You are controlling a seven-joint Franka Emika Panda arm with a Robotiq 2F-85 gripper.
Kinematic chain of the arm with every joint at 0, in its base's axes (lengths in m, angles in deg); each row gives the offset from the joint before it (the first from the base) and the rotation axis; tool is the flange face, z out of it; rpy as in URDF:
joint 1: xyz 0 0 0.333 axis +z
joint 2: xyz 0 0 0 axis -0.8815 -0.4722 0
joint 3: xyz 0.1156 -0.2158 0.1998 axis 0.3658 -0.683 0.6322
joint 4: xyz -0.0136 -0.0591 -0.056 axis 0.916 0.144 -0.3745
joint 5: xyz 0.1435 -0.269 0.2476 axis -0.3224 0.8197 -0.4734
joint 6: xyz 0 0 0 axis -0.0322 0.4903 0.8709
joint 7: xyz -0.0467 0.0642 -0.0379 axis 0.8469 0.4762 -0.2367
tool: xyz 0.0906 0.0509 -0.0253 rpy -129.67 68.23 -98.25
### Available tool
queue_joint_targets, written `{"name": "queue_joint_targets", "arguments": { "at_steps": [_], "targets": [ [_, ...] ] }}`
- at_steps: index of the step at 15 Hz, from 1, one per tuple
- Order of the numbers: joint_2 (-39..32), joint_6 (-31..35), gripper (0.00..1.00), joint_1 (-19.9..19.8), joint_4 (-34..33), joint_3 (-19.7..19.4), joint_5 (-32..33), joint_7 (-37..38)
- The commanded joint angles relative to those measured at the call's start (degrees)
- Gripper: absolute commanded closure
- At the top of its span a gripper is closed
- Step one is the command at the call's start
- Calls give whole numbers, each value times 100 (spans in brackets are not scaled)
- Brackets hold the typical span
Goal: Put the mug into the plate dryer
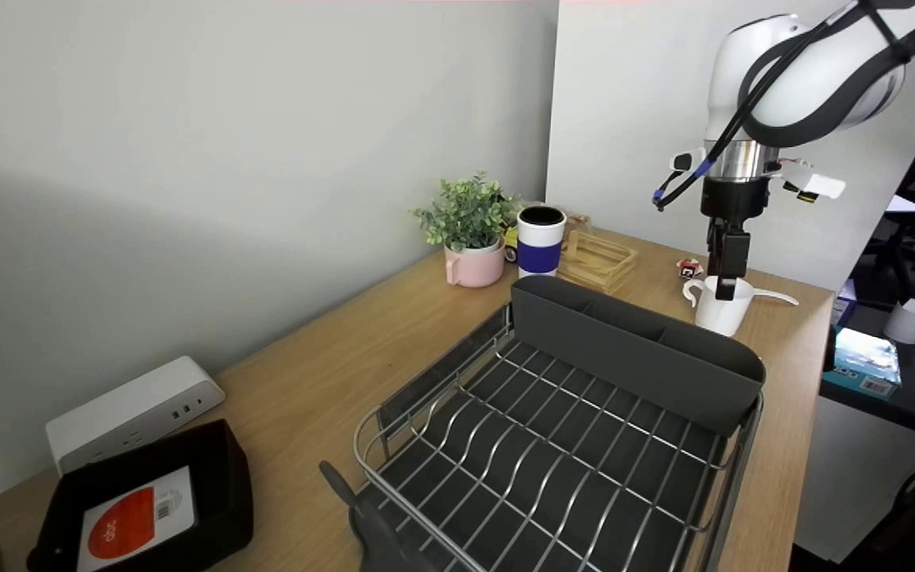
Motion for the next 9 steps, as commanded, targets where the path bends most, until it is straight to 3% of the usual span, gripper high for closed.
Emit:
{"name": "queue_joint_targets", "arguments": {
  "at_steps": [1, 9],
  "targets": [
    [335, 206, 0, 52, 405, -67, -65, 123],
    [81, -6, 0, -40, 148, -208, -140, 264]
  ]
}}
